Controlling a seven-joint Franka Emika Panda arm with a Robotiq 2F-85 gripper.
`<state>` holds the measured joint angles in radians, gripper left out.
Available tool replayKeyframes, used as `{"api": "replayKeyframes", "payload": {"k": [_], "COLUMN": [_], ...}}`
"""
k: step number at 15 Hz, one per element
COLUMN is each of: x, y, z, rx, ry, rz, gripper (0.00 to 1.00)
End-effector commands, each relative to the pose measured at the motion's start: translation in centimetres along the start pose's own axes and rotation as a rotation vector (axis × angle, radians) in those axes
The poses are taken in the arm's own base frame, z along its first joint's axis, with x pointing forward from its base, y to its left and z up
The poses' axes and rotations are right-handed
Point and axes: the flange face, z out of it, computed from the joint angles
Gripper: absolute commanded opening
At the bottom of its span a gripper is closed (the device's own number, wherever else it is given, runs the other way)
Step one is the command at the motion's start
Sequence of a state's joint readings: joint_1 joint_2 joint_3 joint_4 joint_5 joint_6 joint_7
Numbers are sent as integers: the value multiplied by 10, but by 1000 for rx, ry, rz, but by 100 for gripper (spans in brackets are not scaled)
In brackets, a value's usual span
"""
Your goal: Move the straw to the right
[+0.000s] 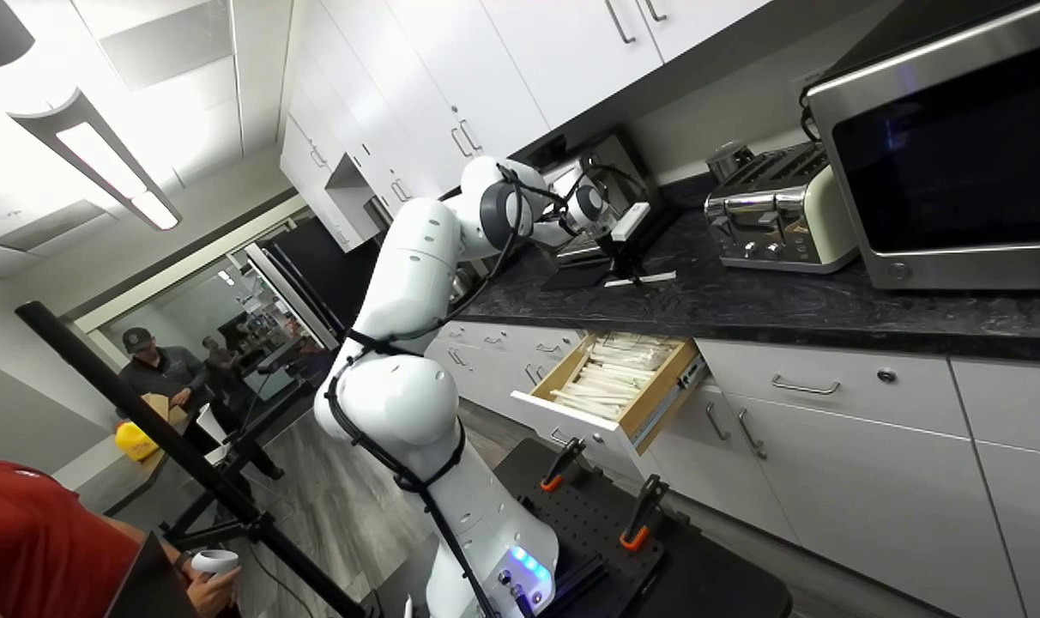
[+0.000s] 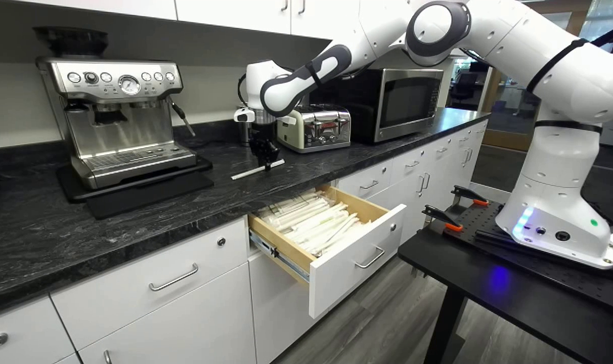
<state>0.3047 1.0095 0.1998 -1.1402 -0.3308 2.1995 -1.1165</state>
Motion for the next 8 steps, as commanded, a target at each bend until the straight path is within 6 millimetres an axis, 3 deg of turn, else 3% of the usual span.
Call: {"api": "replayKeyframes", "payload": {"k": [1,5,8], "x": [1,2,-3], "y": [5,3,1], "z": [-2,-12,-41], "rx": [24,33,11], "ry": [2,-3,52], "rz": [-10,16,178], "gripper": [4,0,0]}}
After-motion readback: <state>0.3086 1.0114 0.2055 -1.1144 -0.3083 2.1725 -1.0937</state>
